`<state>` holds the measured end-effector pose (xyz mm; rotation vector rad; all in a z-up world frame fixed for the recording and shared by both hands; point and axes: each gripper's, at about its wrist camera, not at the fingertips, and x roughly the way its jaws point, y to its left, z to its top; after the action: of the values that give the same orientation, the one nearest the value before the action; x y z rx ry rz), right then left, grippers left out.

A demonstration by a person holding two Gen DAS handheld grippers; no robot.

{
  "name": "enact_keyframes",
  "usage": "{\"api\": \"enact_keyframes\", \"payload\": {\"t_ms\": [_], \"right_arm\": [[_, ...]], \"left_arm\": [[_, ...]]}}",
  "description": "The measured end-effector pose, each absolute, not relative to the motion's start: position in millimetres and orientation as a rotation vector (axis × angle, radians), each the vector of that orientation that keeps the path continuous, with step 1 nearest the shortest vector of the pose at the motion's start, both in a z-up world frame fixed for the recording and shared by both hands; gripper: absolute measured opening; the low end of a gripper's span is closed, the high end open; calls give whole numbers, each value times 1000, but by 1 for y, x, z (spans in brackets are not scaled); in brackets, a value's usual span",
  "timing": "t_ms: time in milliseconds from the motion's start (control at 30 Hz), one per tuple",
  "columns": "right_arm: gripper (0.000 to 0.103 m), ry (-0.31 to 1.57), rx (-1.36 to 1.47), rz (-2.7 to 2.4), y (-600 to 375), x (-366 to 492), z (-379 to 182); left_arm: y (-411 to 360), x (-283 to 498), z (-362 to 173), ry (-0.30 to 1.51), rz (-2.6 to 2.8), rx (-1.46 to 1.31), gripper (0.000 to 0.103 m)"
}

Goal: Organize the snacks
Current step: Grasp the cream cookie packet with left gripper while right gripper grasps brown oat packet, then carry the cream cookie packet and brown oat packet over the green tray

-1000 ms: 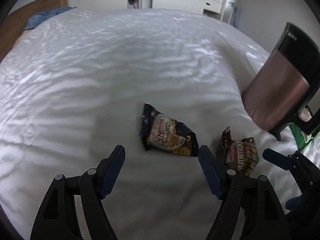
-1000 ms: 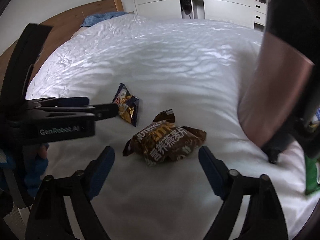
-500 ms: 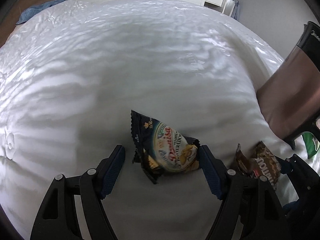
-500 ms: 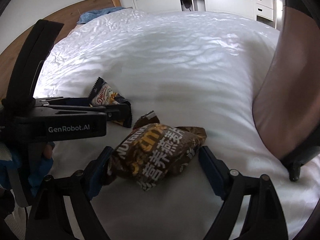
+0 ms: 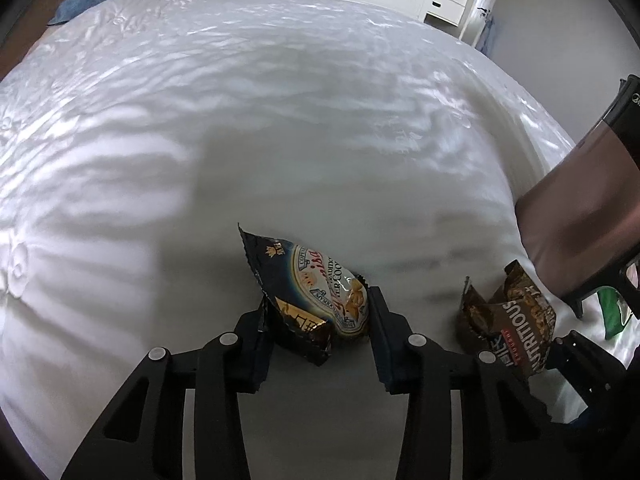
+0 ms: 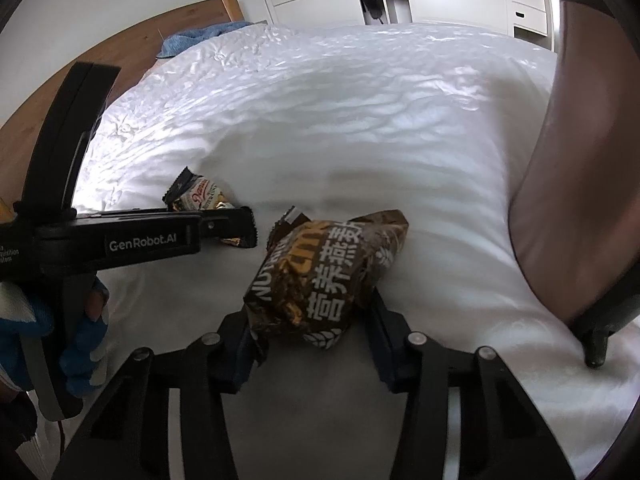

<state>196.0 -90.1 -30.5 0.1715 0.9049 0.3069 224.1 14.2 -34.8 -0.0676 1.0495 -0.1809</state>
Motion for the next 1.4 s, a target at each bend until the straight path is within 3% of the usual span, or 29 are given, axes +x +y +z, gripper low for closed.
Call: {"api": "enact_keyframes", "payload": {"t_ms": [367, 1033, 1400], "right_arm": [[103, 845, 201, 355, -100, 157, -4], [103, 823, 106, 330, -116, 10, 54], [103, 805, 96, 208, -180, -59, 74]], "left_arm": [[14, 172, 2, 969, -157, -17, 36], [-11, 31, 63, 889, -165, 30, 36], [-43, -22, 82, 873, -211, 51, 36]]}}
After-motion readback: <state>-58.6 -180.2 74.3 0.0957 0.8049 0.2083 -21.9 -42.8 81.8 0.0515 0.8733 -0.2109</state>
